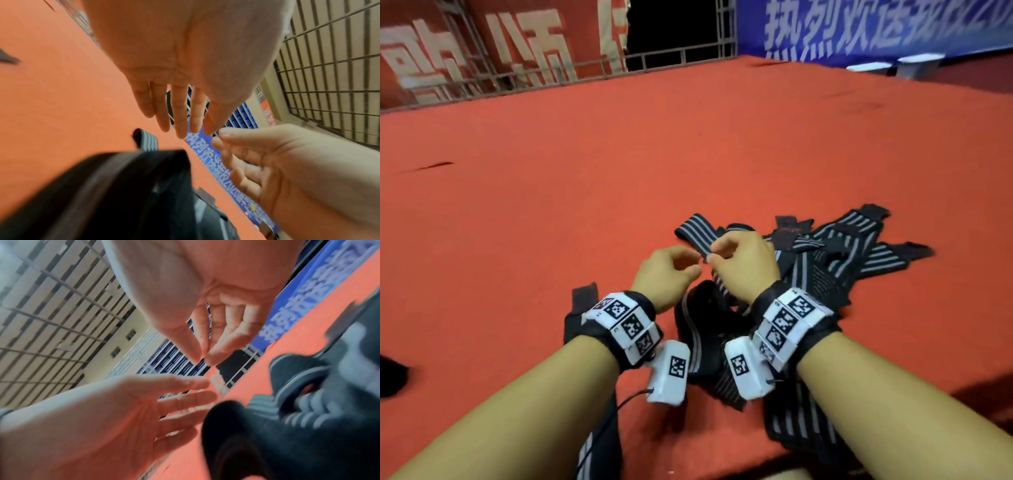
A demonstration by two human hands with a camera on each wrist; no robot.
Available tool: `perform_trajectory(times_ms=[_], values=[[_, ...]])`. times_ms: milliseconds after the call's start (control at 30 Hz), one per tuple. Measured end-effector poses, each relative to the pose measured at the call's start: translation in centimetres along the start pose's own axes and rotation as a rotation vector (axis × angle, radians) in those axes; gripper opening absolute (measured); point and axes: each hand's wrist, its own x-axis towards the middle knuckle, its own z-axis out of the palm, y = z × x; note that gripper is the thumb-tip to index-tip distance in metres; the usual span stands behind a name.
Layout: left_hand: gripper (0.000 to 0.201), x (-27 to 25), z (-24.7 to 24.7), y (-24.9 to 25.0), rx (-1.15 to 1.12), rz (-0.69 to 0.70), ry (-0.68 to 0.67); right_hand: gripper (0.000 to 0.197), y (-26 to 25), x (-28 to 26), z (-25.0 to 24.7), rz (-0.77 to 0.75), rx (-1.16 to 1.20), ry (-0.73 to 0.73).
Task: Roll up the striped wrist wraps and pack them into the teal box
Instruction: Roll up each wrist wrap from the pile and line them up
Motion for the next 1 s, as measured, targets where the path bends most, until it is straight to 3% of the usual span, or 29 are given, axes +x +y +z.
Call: perform_trajectory(times_ms=[100, 233, 467, 500, 567, 767, 967, 1000], values=[[0.02, 0.9, 3.4, 3.0, 0.062, 0.018, -0.122, 0.008, 3.5, 1.4, -3.6, 0.196, 0.038, 0.167], [0.011, 1.2, 6.9, 4.1, 0.041, -0.056, -0.213, 0.037, 7.1, 2.2, -4.5, 0.389, 0.021, 0.046], [0.007, 0.0, 8.6, 2.8, -0.218, -0.242, -0.273, 0.041, 8.3, 3.7, -3.1, 0.522, 0.089, 0.03], [0.005, -0.2, 8.5, 2.8, -0.28, -0.265, -0.265, 0.052, 8.3, 3.9, -2.9, 0.528, 0.108, 0.037], [0.008, -0.5, 7.9, 3.1, -0.374, -0.272, -0.194, 0.07, 8.0, 3.9, -2.6, 0.491, 0.176, 0.057], [0.043, 0.3, 4.3, 3.4, -0.373, -0.143, 0.117, 0.061, 5.3, 1.1, -3.0, 0.117, 0.576, -0.082], [0.004, -1.1, -0.4, 4.7, -0.436, 0.084, 0.286, 0.06, 0.2, -0.8, -4.5, -0.148, 0.628, -0.158], [0.006, -1.5, -1.3, 5.0, -0.447, 0.109, 0.309, 0.057, -0.8, -1.1, -4.8, -0.175, 0.64, -0.16]])
